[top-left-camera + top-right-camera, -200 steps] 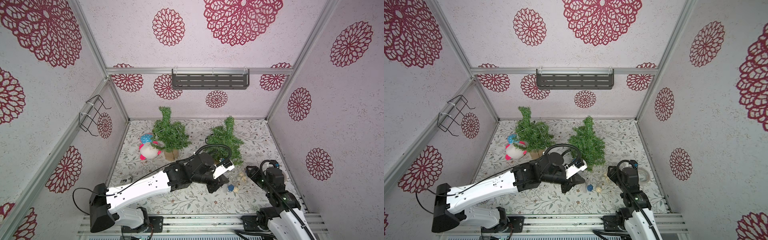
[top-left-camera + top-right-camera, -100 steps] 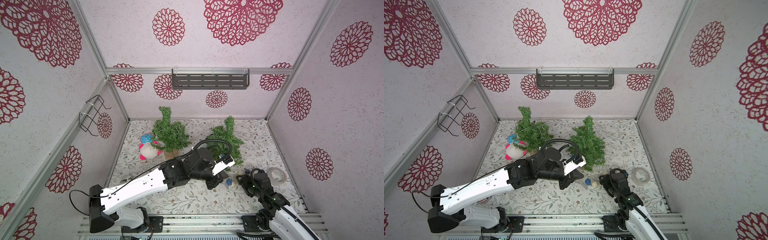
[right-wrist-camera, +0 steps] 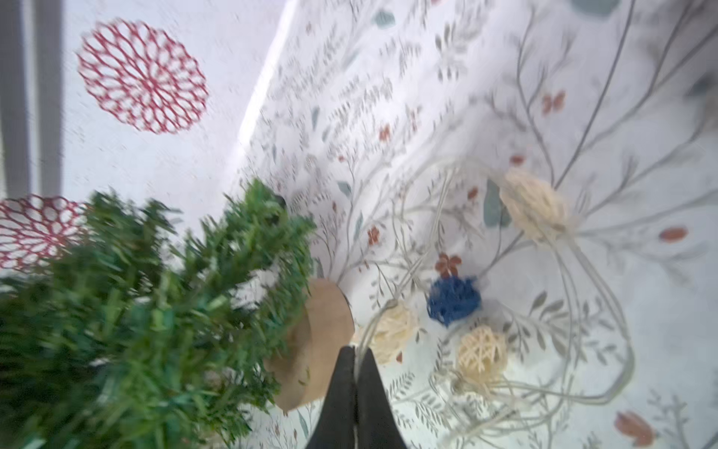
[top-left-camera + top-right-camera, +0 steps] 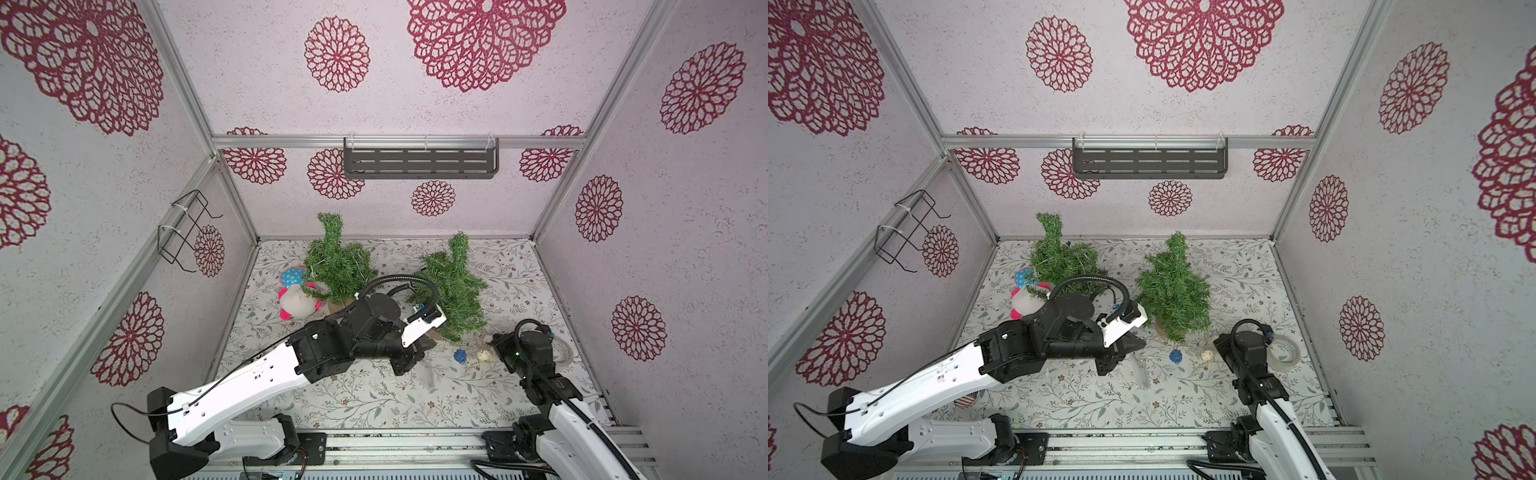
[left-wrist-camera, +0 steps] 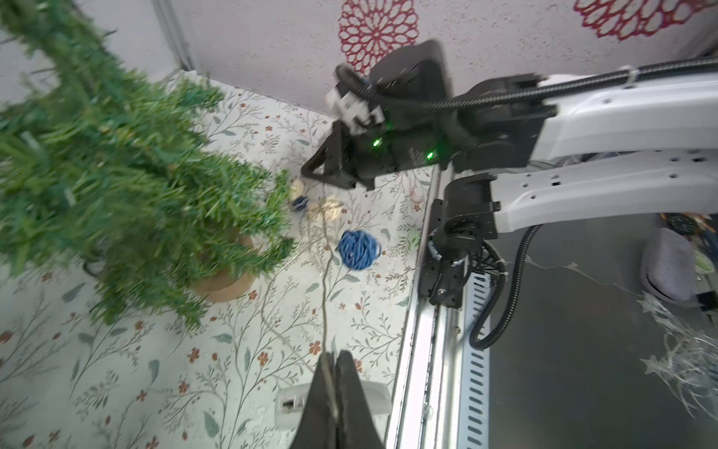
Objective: Wrap string light around the christmas tree
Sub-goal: Pick up the light string from the center of the board.
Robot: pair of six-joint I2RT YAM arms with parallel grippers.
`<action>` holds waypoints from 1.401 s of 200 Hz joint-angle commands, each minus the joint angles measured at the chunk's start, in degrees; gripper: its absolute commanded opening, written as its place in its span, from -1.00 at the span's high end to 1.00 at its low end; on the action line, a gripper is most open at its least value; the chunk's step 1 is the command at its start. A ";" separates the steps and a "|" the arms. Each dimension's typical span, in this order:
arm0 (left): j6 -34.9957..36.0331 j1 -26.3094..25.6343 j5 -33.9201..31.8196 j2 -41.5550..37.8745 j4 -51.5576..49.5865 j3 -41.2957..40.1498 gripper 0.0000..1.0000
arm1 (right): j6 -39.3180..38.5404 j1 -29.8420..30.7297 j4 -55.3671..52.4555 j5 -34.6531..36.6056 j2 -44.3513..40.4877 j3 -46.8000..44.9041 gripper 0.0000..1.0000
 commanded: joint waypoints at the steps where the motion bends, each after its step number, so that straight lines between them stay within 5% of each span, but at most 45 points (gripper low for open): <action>1: -2.54 1.52 -1.03 0.72 2.81 -3.26 1.00 | -7.53 -1.47 -2.66 -6.73 1.23 4.81 1.00; 36: -5.79 1.13 2.85 5.63 8.17 -5.03 1.00 | -5.00 -0.92 -1.70 -11.03 2.03 5.82 1.00; 95: -7.09 0.60 1.76 5.09 7.31 -8.24 1.00 | -10.83 -1.69 -6.62 -1.79 -0.10 6.87 1.00; 139: -9.01 0.67 0.87 -0.31 7.25 -14.94 1.00 | -13.46 -9.97 -5.75 -1.79 4.78 16.95 1.00; 180: -10.35 0.51 0.70 4.58 7.53 -15.59 1.00 | -12.57 -14.50 -3.08 -3.60 9.48 21.72 1.00; 240: -10.27 0.16 1.54 1.77 12.95 -17.35 1.00 | -16.39 -14.34 1.87 -2.82 16.64 15.23 1.00; 280: -9.85 0.82 -2.22 1.01 23.03 -20.05 1.00 | -10.87 -9.15 9.08 -4.76 17.53 7.50 1.00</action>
